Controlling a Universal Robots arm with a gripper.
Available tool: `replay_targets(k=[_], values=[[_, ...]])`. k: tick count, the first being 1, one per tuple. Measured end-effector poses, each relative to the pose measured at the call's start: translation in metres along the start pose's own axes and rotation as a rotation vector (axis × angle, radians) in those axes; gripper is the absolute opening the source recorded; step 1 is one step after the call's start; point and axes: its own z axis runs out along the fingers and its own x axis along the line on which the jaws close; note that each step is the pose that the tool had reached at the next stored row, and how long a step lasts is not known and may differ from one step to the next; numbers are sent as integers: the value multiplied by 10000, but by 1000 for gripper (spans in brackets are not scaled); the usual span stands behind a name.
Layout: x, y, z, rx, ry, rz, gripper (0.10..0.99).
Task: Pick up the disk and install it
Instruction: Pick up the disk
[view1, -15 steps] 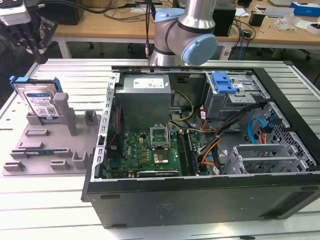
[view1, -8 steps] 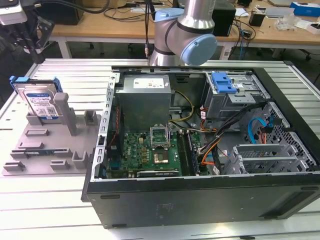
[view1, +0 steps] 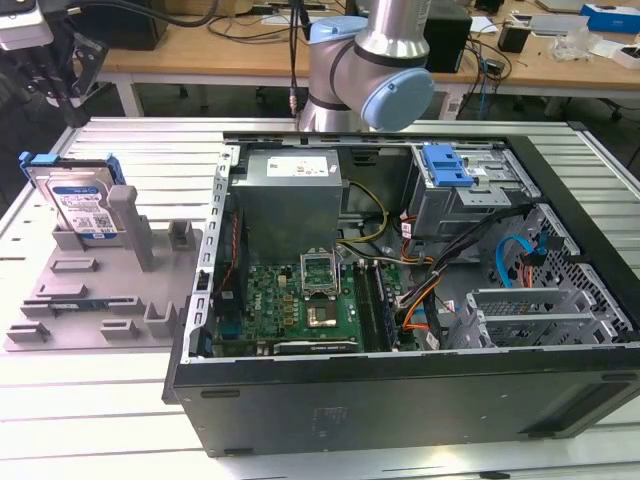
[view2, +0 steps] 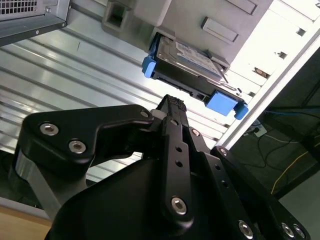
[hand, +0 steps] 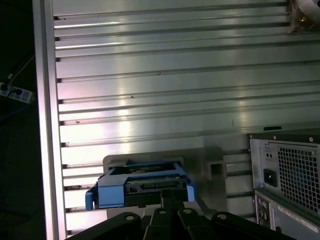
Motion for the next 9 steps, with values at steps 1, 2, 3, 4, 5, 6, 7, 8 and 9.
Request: replay_targets(k=[1, 2, 3, 4, 5, 6, 7, 8, 9], values=[[2, 0, 0, 0, 0, 1, 106], [5, 0, 0, 0, 0, 0, 106], [8, -1, 0, 0, -1, 1, 106], [11, -1, 0, 0, -1, 0, 106], [15, -1, 0, 0, 0, 1, 106], [17, -1, 0, 0, -1, 1, 106], [17, -1, 0, 1, 2, -2, 106], [18, -1, 0, 1, 37, -78, 106], [17, -1, 0, 2, 119, -238, 106]])
